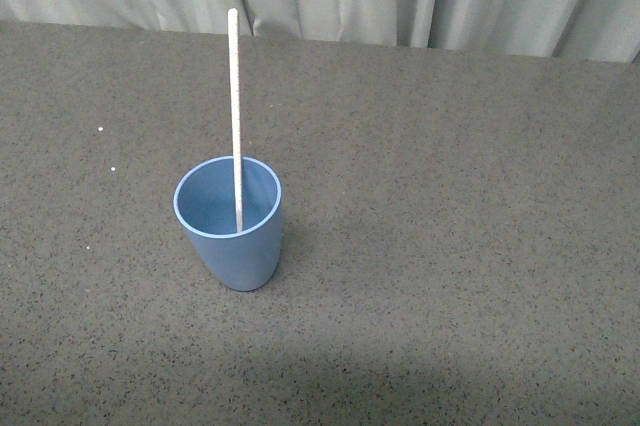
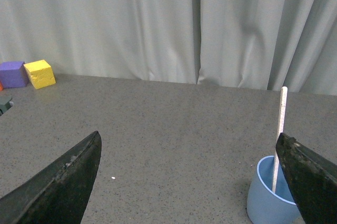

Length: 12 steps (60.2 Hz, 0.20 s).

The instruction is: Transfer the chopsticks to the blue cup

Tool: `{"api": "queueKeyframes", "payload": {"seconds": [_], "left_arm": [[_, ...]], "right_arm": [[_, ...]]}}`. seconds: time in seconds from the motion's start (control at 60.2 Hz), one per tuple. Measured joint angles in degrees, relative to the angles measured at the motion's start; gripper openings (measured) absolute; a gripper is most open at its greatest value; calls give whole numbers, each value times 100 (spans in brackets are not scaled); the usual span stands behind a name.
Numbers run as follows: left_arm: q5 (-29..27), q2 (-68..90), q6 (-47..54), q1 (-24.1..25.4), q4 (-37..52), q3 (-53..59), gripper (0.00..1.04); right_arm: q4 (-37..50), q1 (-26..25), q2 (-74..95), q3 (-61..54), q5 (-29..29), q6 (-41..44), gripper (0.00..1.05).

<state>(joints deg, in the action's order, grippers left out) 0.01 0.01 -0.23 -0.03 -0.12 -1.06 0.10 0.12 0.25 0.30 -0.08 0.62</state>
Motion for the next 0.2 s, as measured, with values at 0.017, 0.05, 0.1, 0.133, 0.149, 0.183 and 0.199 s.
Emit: {"api": "queueKeyframes", "payload": {"seconds": [0.017, 0.05, 0.1, 0.133, 0.149, 0.183, 0.199], "left_arm": [[0, 0, -2, 0, 0, 0, 98], [0, 0, -2, 0, 0, 0, 98], [0, 0, -2, 0, 0, 0, 98], [0, 0, 0, 0, 0, 0, 98], [0, 0, 0, 0, 0, 0, 98], [0, 0, -2, 0, 0, 0, 98], [0, 0, -2, 0, 0, 0, 98]], "right_arm": [[0, 0, 0, 0, 0, 0, 81], [0, 0, 0, 0, 0, 0, 88], [0, 0, 0, 0, 0, -2, 97], [0, 0, 0, 0, 0, -7, 96], [0, 0, 0, 0, 0, -7, 95], [0, 0, 0, 0, 0, -4, 94], [0, 0, 0, 0, 0, -4, 95]]}}
